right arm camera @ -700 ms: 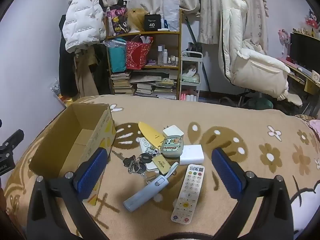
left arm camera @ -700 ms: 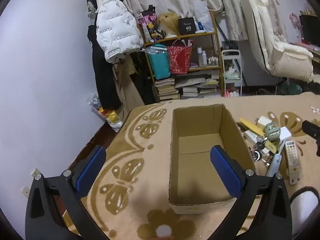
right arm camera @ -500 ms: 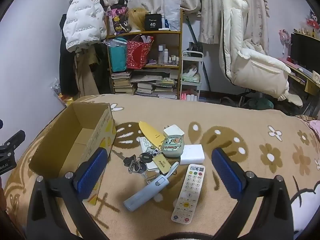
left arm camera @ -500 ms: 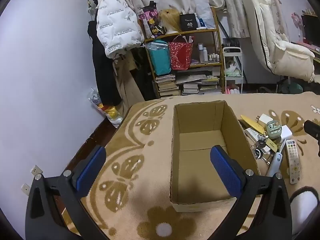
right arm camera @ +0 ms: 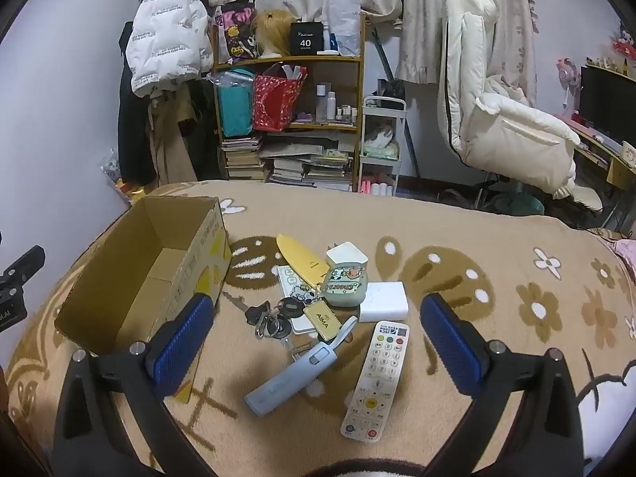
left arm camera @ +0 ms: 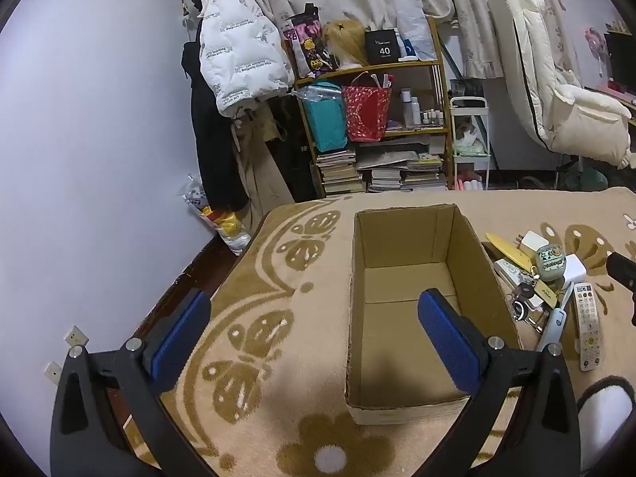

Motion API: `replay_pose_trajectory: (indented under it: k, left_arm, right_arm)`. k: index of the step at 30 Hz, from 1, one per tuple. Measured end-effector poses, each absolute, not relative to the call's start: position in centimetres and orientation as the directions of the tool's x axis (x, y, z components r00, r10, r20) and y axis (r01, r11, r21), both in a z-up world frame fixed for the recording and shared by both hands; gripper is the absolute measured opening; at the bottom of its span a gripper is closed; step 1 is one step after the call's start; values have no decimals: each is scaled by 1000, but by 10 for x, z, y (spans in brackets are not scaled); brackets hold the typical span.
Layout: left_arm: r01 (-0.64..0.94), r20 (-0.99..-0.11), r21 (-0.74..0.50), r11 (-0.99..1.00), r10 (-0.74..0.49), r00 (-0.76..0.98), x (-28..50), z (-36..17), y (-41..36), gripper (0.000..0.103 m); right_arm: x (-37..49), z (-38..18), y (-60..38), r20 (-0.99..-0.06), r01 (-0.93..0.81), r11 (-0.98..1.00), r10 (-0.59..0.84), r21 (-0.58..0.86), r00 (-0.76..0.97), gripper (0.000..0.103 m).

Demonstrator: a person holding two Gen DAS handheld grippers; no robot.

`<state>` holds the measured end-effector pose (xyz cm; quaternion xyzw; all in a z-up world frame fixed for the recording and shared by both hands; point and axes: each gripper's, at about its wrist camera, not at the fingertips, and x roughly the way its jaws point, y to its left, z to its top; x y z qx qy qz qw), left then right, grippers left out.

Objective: Organize rigid objects

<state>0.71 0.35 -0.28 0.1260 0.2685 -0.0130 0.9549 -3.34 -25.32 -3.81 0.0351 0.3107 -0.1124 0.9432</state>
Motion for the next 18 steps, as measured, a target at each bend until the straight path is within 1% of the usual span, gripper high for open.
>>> replay_pose_trajectory:
  k: [18]
  left_arm:
    - [97, -510, 250, 963, 46, 859, 5, -6, 1, 103]
  right_arm:
    - [-32, -42, -251, -593, 235, 972, -198, -14, 781, 103]
